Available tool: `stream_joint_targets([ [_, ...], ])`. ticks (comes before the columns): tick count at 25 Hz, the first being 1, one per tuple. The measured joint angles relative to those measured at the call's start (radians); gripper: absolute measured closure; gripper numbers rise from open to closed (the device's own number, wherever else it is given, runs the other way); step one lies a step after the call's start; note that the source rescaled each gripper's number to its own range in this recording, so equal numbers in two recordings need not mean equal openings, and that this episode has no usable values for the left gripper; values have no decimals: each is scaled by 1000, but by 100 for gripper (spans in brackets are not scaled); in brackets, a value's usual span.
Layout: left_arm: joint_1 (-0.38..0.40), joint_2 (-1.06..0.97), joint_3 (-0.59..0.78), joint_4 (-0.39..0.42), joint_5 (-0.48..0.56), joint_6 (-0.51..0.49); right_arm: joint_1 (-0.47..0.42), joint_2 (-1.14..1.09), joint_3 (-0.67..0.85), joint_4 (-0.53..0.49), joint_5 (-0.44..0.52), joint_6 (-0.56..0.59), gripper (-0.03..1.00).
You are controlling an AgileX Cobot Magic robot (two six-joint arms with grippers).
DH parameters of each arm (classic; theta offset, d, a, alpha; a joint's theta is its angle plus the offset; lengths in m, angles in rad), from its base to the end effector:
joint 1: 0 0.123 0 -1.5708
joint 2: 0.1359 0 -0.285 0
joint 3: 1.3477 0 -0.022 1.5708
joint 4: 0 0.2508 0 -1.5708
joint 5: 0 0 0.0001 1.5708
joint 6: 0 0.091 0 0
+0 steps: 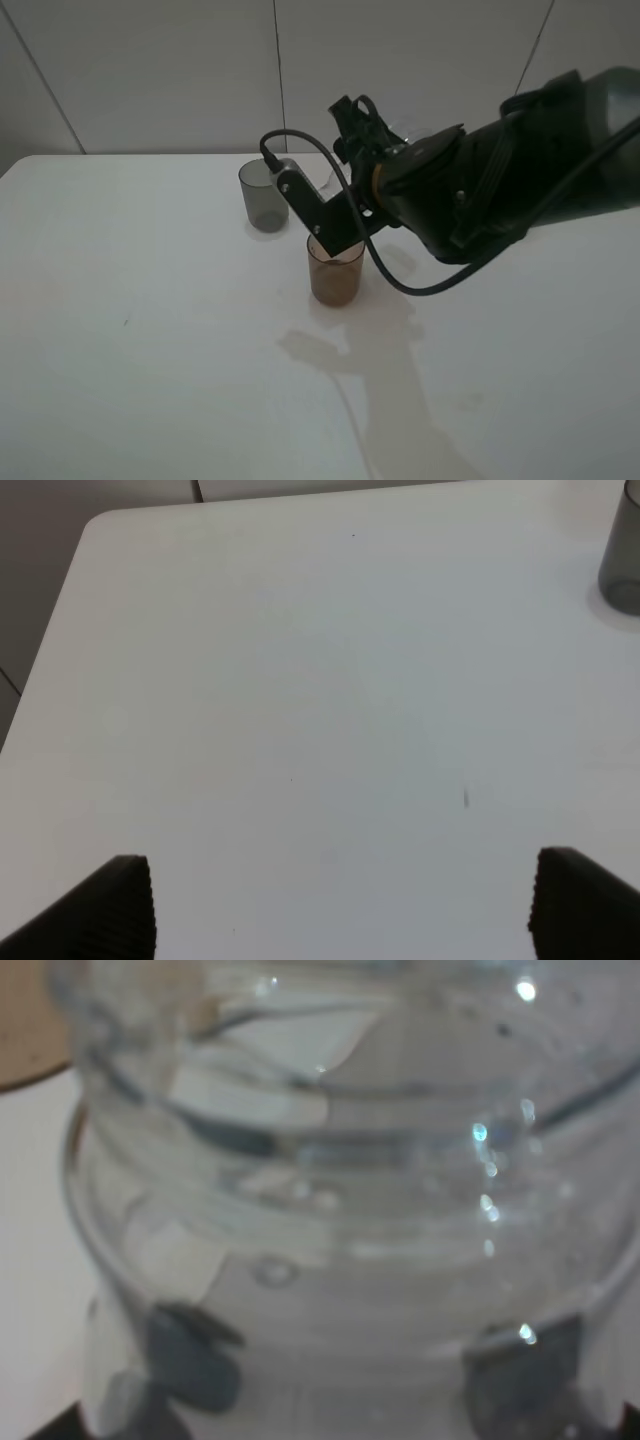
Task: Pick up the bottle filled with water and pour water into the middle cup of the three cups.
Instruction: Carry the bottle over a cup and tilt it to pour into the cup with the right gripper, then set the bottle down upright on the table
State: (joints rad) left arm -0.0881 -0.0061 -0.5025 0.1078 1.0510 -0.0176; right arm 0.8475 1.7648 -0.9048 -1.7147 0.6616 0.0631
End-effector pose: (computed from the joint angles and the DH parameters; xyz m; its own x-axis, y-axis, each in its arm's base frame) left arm -0.0052 0.0090 0.2791 -0.4353 0.0745 -0.8972 0.0197 0.9971 0.0733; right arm 0.2694 0.2214 0.1890 0.3238 -0.8244 0.4642 -0.3709 -0.5620 -0.7393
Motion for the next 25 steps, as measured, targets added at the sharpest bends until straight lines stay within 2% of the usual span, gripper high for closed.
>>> stream_joint_targets([
  [4,0,0,0,0,0,0,-65,-57,0,136,-164,88,94],
  [10,0,0,0,0,0,0,-251,-88,0,477,-416,103,94],
  [13,0,0,0,0,0,0,-347,-88,10,645,-575,106,94],
  [18,0,0,0,0,0,0,-481,-82,68,863,-888,106,94],
  [22,0,0,0,0,0,0,-550,-43,134,990,-1116,106,94],
  [25,0,0,0,0,0,0,-565,9,174,1111,-1237,106,94],
])
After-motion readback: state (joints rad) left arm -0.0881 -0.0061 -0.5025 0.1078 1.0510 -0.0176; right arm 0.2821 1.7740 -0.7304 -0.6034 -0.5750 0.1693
